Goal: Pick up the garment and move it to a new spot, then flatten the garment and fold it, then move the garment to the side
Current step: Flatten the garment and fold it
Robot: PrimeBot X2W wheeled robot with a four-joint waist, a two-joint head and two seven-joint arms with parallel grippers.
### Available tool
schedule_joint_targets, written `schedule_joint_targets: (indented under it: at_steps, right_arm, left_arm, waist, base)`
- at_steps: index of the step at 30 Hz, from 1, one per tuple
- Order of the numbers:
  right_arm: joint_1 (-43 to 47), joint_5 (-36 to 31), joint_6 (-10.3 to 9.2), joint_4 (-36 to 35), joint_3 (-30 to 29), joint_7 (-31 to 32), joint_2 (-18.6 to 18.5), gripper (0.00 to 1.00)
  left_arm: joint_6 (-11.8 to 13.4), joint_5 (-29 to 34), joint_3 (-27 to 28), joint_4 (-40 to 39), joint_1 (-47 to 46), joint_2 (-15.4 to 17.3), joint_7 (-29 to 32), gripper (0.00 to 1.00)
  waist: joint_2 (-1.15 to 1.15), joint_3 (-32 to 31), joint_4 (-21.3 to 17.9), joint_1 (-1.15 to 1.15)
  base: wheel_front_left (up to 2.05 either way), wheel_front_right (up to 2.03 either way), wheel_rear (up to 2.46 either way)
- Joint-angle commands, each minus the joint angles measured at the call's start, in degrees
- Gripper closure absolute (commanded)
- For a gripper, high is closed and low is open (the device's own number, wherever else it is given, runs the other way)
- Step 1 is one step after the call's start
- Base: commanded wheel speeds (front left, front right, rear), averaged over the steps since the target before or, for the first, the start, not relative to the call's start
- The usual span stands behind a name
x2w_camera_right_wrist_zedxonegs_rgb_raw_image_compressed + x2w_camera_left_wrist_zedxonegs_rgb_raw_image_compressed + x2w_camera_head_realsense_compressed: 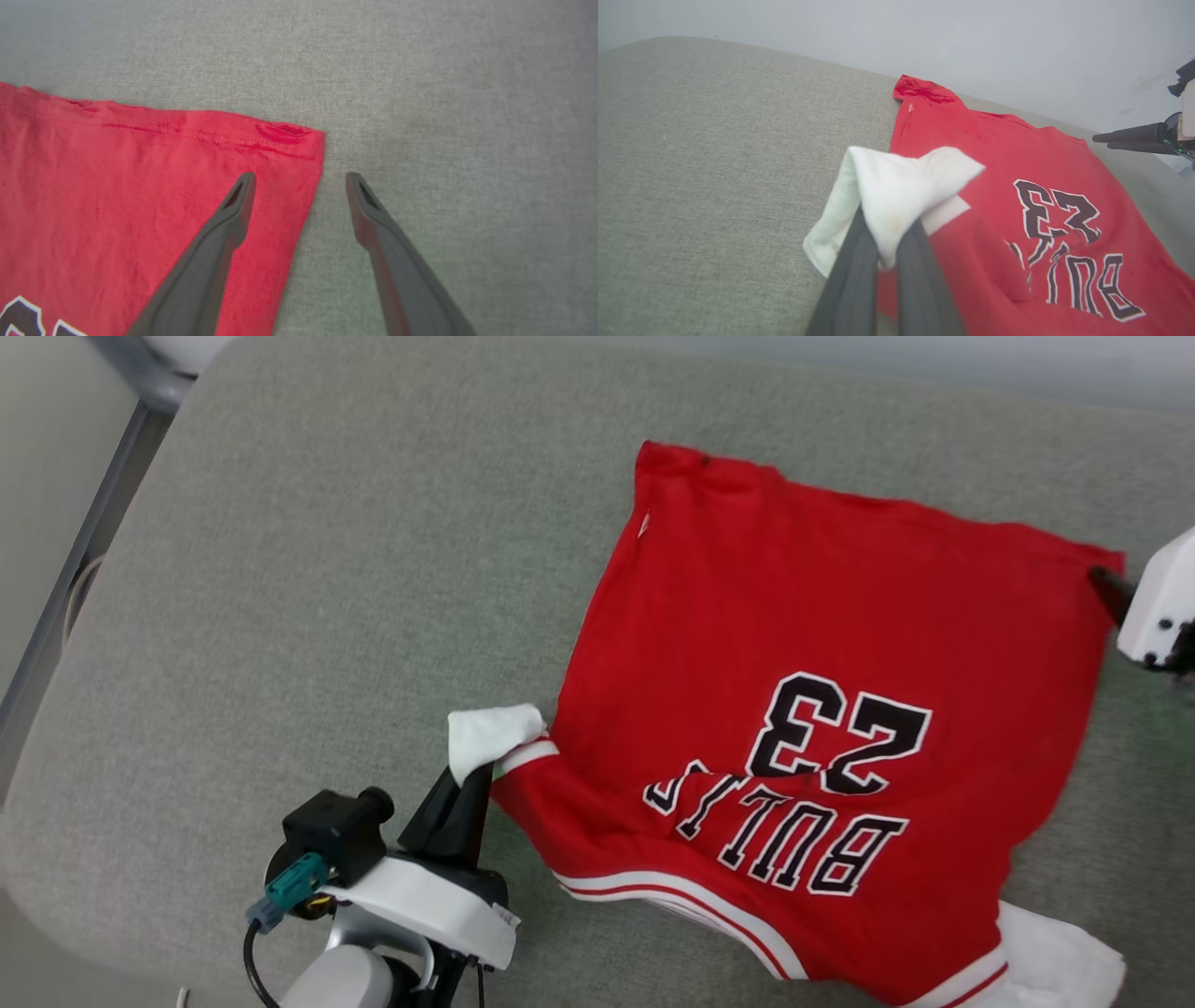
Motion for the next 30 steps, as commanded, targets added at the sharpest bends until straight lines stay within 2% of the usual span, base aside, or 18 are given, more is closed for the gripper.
schedule_joint_targets:
  at_steps: [1,4,8,14,15,16,20,25,30]
  right_arm:
    - [-1.88,-1.17,-0.04,1.26,0.28,1.77,-0.55,0.00]
    - [-5.44,-3.70,-0.04,2.64,0.70,3.73,-1.75,0.00]
    - [-6.87,-5.63,-0.04,5.55,0.42,5.99,-1.50,0.00]
    - [-0.72,-8.52,-0.07,15.72,-1.35,19.71,0.79,0.00]
    - [-0.53,-8.56,-0.09,16.19,-1.72,20.79,0.91,0.58]
    - [-0.46,-8.66,-0.09,16.20,-1.94,21.13,1.00,1.00]
    - [-1.74,-7.88,-0.06,13.69,-2.45,18.89,0.82,1.00]
    - [-3.13,-5.49,-0.07,8.58,-2.65,15.05,-2.56,1.00]
    - [-1.16,-1.92,-0.06,1.82,-0.57,13.42,-5.52,1.00]
  left_arm:
    - [-0.35,0.30,-0.12,-0.28,-0.88,-0.35,-0.38,1.00]
    - [-1.01,0.79,-0.49,-0.82,-2.53,-1.25,-0.65,1.00]
    - [-1.93,1.08,-0.59,-0.87,-3.41,-2.00,-0.99,1.00]
    - [-2.68,1.24,0.05,-0.14,-3.73,-2.91,-1.17,1.00]
    - [-2.87,1.31,0.10,-0.02,-3.84,-3.02,-1.21,1.00]
    - [-3.00,1.34,0.17,0.17,-3.94,-3.12,-1.24,1.00]
    - [-3.21,1.31,0.45,1.17,-3.81,-3.54,-1.33,1.00]
    - [-3.06,0.71,1.00,2.79,-2.23,-3.73,-1.36,1.00]
    - [-2.03,0.14,2.30,4.67,0.02,-2.49,-1.39,1.00]
  waist:
    - [0.00,2.84,2.29,-0.01]
    - [0.00,4.73,3.21,-0.01]
    - [0.00,6.58,3.80,-0.01]
    - [0.00,7.45,3.79,-0.01]
    - [0.00,7.53,3.79,-0.01]
    - [0.00,7.55,3.80,-0.01]
    - [0.00,6.67,3.62,-0.01]
    - [0.00,3.36,2.96,-0.01]
    - [0.00,-1.29,0.30,-0.01]
  base:
    - [0.00,0.00,0.00]
    - [0.00,0.00,0.00]
    - [0.00,0.00,0.00]
    - [0.00,0.00,0.00]
    - [0.00,0.00,0.00]
    - [0.00,0.00,0.00]
    - [0.00,0.00,0.00]
    - [0.00,0.00,0.00]
    - [0.00,0.00,0.00]
